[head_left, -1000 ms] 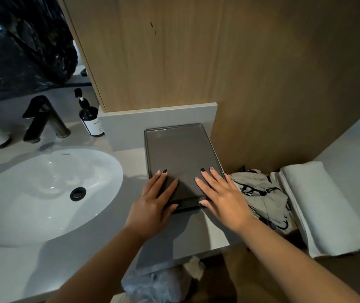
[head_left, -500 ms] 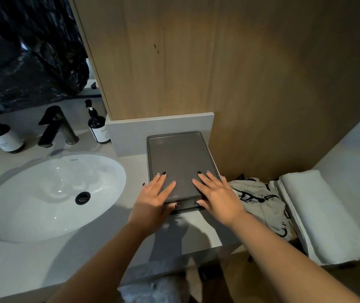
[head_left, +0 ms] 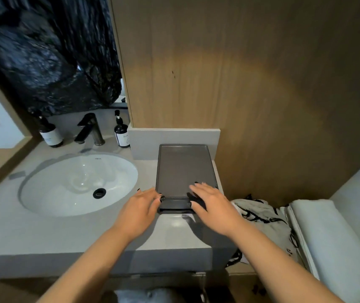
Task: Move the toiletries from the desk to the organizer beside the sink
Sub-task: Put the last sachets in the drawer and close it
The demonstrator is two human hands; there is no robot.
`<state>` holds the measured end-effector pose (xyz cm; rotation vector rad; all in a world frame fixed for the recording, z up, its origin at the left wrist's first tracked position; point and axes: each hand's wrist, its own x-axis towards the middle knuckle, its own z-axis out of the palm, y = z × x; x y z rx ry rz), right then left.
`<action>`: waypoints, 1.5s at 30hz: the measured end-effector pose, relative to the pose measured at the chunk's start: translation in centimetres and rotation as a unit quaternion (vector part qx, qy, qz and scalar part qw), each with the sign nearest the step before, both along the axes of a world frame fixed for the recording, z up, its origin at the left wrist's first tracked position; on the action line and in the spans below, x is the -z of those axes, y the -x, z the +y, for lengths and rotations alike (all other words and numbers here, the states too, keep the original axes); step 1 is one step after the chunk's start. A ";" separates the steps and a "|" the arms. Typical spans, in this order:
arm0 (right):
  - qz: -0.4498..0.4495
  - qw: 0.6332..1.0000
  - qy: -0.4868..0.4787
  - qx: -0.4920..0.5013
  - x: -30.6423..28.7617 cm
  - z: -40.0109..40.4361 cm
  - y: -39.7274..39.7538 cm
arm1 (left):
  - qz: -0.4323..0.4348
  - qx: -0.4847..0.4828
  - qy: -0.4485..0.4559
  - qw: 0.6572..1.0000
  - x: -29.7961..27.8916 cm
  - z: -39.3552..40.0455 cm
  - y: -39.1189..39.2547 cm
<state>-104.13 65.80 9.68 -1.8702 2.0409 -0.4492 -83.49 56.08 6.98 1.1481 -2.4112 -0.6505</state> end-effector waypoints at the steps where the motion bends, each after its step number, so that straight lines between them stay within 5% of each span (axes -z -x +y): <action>1: -0.019 1.000 0.002 -0.005 0.0 0.6 -0.5 | -0.001 -0.015 0.001 1.000 -0.3 0.8 -0.3; 25: -0.022 0.971 -0.056 -0.230 0.6 0.4 -16.1 | -0.055 -0.192 -0.043 0.979 -1.0 12.2 -17.4; 45: 0.022 0.958 -0.061 -0.281 0.3 -3.9 -46.0 | -0.021 -0.269 -0.099 0.958 -1.9 9.6 -47.0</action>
